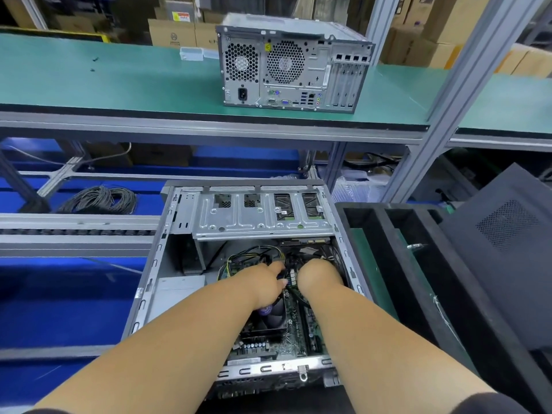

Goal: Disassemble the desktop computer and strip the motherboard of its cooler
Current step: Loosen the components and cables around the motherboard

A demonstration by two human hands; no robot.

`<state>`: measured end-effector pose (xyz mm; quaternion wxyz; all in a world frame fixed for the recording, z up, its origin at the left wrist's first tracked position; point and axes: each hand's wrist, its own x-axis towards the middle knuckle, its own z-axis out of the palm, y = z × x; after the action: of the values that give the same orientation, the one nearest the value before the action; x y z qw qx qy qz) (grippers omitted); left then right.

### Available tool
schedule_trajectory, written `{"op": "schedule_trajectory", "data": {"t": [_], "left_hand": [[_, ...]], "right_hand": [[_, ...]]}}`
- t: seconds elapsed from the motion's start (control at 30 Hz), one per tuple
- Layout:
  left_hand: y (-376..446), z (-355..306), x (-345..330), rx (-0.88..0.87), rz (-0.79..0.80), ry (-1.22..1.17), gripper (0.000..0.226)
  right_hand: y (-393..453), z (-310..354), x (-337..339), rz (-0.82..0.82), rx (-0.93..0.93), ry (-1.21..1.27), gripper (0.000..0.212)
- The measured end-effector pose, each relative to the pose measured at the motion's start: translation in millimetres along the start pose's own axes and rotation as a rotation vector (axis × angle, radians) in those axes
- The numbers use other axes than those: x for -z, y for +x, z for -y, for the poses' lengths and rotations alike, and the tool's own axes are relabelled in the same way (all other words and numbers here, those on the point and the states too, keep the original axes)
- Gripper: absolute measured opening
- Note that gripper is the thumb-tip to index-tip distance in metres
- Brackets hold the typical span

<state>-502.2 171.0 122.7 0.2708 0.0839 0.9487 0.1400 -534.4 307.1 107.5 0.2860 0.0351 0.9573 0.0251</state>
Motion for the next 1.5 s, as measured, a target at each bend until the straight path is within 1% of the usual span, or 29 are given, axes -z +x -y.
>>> {"op": "schedule_trajectory", "data": {"t": [0.13, 0.27, 0.3, 0.4, 0.47, 0.53, 0.57, 0.6, 0.67, 0.73, 0.83, 0.87, 0.9, 0.93, 0.97, 1.0, 1.03, 1.07, 1.1, 1.2, 1.23, 1.27, 1.3, 1.33, 1.37, 1.43, 1.5], "left_hand": [[1, 1, -1, 0.001, 0.010, 0.000, 0.053], [3, 2, -1, 0.003, 0.019, -0.002, 0.053], [3, 2, -1, 0.002, 0.021, -0.005, 0.053], [3, 2, 0, -0.004, 0.027, -0.014, 0.053], [2, 2, 0, -0.002, 0.029, -0.018, 0.054], [2, 2, 0, -0.007, 0.029, -0.012, 0.054], [2, 2, 0, -0.010, 0.028, -0.012, 0.055], [3, 2, 0, -0.014, 0.027, -0.014, 0.055], [1, 0, 1, -0.019, 0.023, -0.017, 0.055], [-1, 0, 2, -0.021, 0.018, -0.029, 0.055], [-6, -3, 6, -0.039, -0.025, -0.038, 0.045], [-8, -4, 9, -0.058, -0.056, -0.058, 0.038], [-9, -6, 12, -0.078, -0.087, -0.094, 0.029], [-12, -7, 15, -0.089, -0.117, -0.142, 0.021], [-14, -7, 18, -0.086, -0.136, -0.202, 0.014], [-15, -6, 21, -0.081, -0.146, -0.266, 0.011], [-18, -5, 23, -0.078, -0.148, -0.322, 0.014], [-19, -4, 25, -0.084, -0.144, -0.366, 0.017], [-21, -2, 27, -0.097, -0.132, -0.405, 0.018], [-26, -1, 35, -0.139, -0.056, -0.588, 0.012], [-28, 0, 39, -0.143, -0.009, -0.668, 0.007], [-30, 1, 42, -0.137, 0.053, -0.763, 0.005], [-32, 1, 46, -0.120, 0.128, -0.879, 0.007], [-35, 0, 49, -0.102, 0.200, -1.003, 0.010], [-38, 0, 52, -0.103, 0.249, -1.101, 0.012], [-43, -2, 56, -0.132, 0.276, -1.231, 0.023], [-46, -4, 60, -0.119, 0.254, -1.343, 0.028]], "right_hand": [[0, 0, 4, 0.013, -0.008, 0.016, 0.027], [-5, 2, -1, -0.011, -0.015, 0.035, 0.011], [-7, 2, 0, -0.021, -0.034, 0.052, 0.013], [-10, -3, 11, -0.164, -0.104, 0.255, 0.029], [-12, -1, 12, -0.187, -0.107, 0.351, 0.032], [-12, 3, 8, -0.164, -0.075, 0.443, 0.029], [-14, 4, 5, -0.168, -0.033, 0.448, 0.025], [-17, 5, 4, -0.205, -0.010, 0.521, 0.021], [-22, 5, 6, -0.262, 0.012, 0.538, 0.017], [-27, 5, 8, -0.205, 0.013, 0.516, 0.014], [-44, 9, 15, 0.011, 0.072, 0.483, 0.025], [-49, 10, 19, 0.065, 0.083, 0.518, 0.022], [-53, 9, 21, 0.134, 0.077, 0.568, 0.014], [-58, 8, 24, 0.190, 0.042, 0.730, 0.006], [-60, 6, 25, 0.184, 0.073, 0.781, 0.008], [-65, 4, 26, 0.184, 0.080, 0.810, 0.018], [-68, 0, 26, 0.187, 0.079, 0.846, 0.027], [-72, -2, 25, 0.196, 0.091, 0.866, 0.031], [-76, -5, 25, 0.206, 0.121, 0.901, 0.030], [-89, -12, 32, 0.246, 0.201, 1.021, 0.017], [-92, -14, 34, 0.236, 0.233, 1.000, 0.019], [-95, -16, 34, 0.210, 0.260, 0.956, 0.025], [-98, -17, 35, 0.165, 0.279, 0.921, 0.031], [-102, -18, 37, 0.108, 0.297, 0.902, 0.033], [-107, -19, 39, 0.044, 0.322, 0.898, 0.029], [-115, -26, 46, -0.087, 0.385, 0.904, 0.017], [-118, -42, 53, -0.220, 0.408, 0.971, 0.014]]}}
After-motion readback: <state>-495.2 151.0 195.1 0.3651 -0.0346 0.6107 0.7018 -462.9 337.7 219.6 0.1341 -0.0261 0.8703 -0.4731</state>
